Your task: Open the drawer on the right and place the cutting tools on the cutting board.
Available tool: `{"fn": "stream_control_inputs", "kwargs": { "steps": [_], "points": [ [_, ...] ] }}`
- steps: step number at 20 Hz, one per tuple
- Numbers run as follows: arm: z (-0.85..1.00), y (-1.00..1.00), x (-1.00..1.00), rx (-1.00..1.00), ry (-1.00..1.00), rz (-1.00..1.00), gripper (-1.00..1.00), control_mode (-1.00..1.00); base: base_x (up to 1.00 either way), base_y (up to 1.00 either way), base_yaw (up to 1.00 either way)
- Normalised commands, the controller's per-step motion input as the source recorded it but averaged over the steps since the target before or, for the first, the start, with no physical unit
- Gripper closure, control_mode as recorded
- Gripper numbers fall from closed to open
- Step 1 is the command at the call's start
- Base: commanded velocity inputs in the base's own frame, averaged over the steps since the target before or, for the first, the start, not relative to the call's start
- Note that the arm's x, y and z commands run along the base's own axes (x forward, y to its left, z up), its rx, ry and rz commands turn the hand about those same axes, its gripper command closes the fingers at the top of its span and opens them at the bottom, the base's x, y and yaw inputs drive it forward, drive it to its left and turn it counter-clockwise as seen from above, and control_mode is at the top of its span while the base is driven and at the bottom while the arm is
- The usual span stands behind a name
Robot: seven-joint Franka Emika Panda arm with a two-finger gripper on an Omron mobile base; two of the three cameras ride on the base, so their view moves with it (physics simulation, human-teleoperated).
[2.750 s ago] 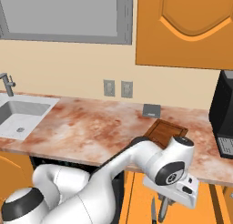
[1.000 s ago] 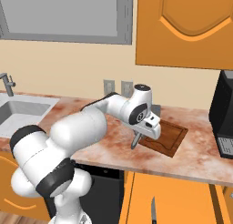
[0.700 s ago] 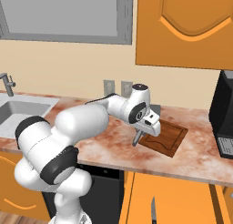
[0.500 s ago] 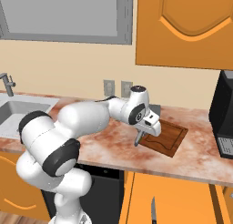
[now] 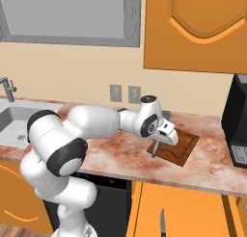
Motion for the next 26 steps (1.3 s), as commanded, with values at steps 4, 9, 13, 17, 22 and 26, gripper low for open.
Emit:
{"fn": "stream_control_inputs", "kwargs": {
  "steps": [4,9,13,17,22,26],
  "points": [
    [-0.03,-0.17,0.23,0.00,0.00,0.00,1.00,-1.00,0.00,0.00,0.00],
    [-0.05,-0.28,0.15,-0.01,0.00,0.00,1.00,-1.00,0.00,0.00,0.00],
    [-0.09,-0.34,0.07,-0.01,0.00,0.00,1.00,-1.00,0.00,0.00,0.00],
    [-0.18,-0.18,0.05,-0.01,0.00,0.00,1.00,-1.00,0.00,0.00,0.00],
    [-0.26,-0.13,0.02,0.00,0.00,0.00,1.00,-1.00,0.00,0.00,0.00],
    [-0.24,-0.06,0.01,0.00,0.00,0.00,1.00,-1.00,0.00,0.00,0.00]
  ]
}}
